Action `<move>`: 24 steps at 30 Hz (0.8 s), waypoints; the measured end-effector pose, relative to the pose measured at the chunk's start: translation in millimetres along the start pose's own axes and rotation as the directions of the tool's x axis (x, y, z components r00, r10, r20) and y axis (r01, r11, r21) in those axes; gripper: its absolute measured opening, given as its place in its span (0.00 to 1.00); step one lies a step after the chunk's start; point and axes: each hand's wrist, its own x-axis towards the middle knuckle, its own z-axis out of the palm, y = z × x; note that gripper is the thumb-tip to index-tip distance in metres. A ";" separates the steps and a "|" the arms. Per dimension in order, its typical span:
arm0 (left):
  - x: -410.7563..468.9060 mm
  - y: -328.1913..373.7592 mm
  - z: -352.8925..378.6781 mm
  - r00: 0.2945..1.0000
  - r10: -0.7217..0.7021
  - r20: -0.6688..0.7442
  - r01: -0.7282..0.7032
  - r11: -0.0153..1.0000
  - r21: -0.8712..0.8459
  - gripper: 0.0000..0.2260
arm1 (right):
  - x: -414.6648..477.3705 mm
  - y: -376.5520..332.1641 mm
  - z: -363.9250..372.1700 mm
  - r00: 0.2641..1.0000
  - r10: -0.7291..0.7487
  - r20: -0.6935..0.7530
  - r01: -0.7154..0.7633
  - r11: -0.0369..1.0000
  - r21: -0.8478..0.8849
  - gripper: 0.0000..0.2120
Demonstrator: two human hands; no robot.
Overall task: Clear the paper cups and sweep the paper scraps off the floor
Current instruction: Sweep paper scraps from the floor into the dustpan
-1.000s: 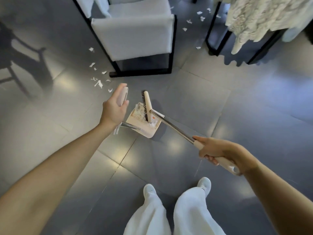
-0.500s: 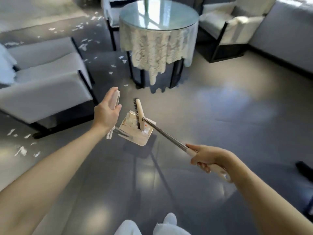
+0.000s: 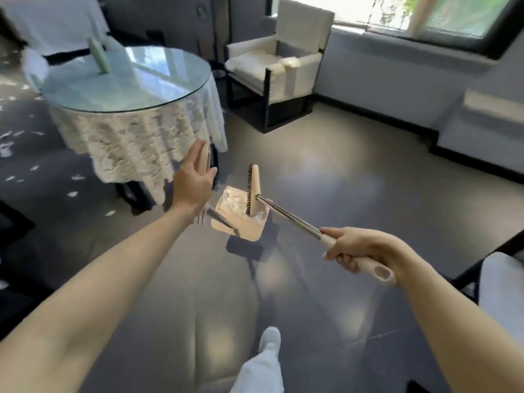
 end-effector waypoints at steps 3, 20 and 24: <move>82.0 20.4 61.1 0.999 0.036 0.018 -0.035 0.999 -0.010 0.25 | 34.1 -37.4 -70.9 0.998 -0.012 -0.062 0.014 0.999 0.038 0.33; 541.8 94.3 329.4 0.976 0.169 -0.135 -0.177 0.983 -0.046 0.24 | 295.4 -320.7 -451.3 0.980 -0.155 -0.126 0.159 0.987 0.022 0.32; 658.3 97.5 361.2 0.969 0.130 -0.210 -0.143 0.988 -0.049 0.25 | 368.0 -423.8 -533.5 0.979 -0.193 -0.073 0.188 0.980 -0.061 0.29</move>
